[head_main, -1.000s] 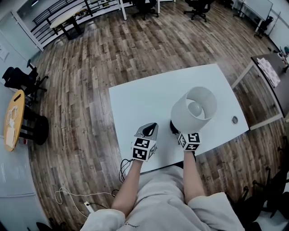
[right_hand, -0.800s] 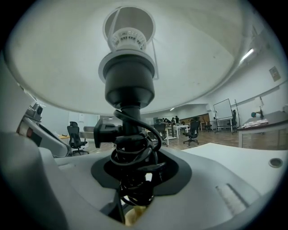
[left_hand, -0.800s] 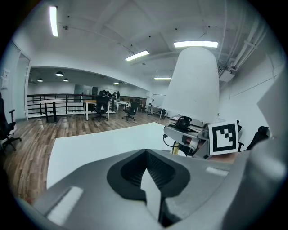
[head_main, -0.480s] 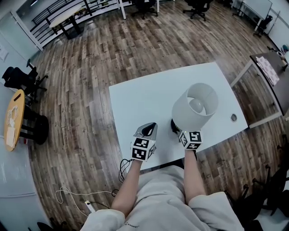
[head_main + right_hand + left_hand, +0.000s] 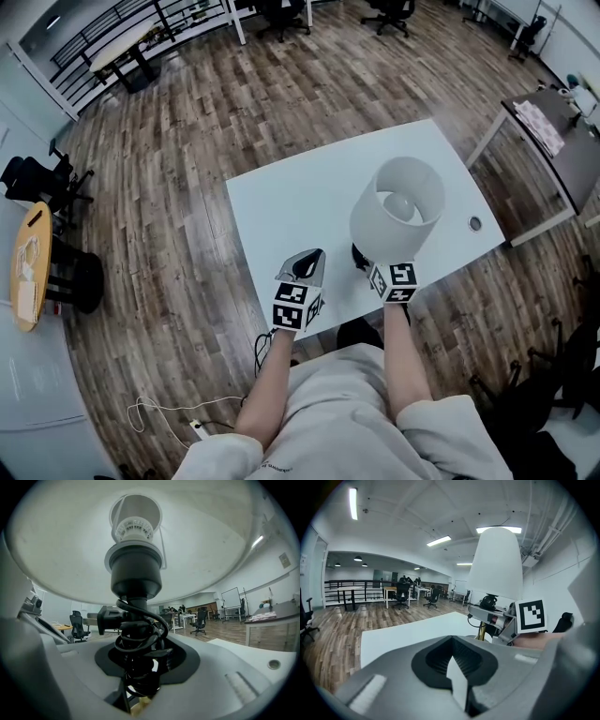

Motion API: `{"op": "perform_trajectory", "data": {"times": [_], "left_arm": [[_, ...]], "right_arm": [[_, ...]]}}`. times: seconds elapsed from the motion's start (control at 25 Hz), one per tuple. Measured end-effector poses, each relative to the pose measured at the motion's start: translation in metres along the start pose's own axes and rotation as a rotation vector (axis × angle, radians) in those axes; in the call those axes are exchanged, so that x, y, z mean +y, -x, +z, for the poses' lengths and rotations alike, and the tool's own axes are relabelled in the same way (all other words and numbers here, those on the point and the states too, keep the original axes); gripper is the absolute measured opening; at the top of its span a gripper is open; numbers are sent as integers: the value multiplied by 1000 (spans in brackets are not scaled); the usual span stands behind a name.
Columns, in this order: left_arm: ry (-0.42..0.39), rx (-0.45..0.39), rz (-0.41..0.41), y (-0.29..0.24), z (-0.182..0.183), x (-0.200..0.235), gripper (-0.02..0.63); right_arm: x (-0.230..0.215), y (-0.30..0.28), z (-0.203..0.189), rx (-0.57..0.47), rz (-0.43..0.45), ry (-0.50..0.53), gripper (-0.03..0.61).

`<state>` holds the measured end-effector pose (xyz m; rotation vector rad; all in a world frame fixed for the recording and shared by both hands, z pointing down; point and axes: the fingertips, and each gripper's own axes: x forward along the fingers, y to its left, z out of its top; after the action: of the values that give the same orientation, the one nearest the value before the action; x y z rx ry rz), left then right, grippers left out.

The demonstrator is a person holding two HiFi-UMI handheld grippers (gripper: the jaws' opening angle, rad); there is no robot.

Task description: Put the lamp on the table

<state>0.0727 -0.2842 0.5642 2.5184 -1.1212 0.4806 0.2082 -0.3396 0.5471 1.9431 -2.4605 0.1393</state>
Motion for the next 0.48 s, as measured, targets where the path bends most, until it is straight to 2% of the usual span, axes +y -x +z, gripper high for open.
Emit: {"op": "perform_trajectory", "data": {"times": [0.28,0.48], "left_arm": [[-8,-27,-43,53,14,-3,3],[-30,-20,-80,90,7,1,3]], "right_arm": [[28,39,18,9,-63,-22,163],[60,65,31,0,-110,-12,163]]}}
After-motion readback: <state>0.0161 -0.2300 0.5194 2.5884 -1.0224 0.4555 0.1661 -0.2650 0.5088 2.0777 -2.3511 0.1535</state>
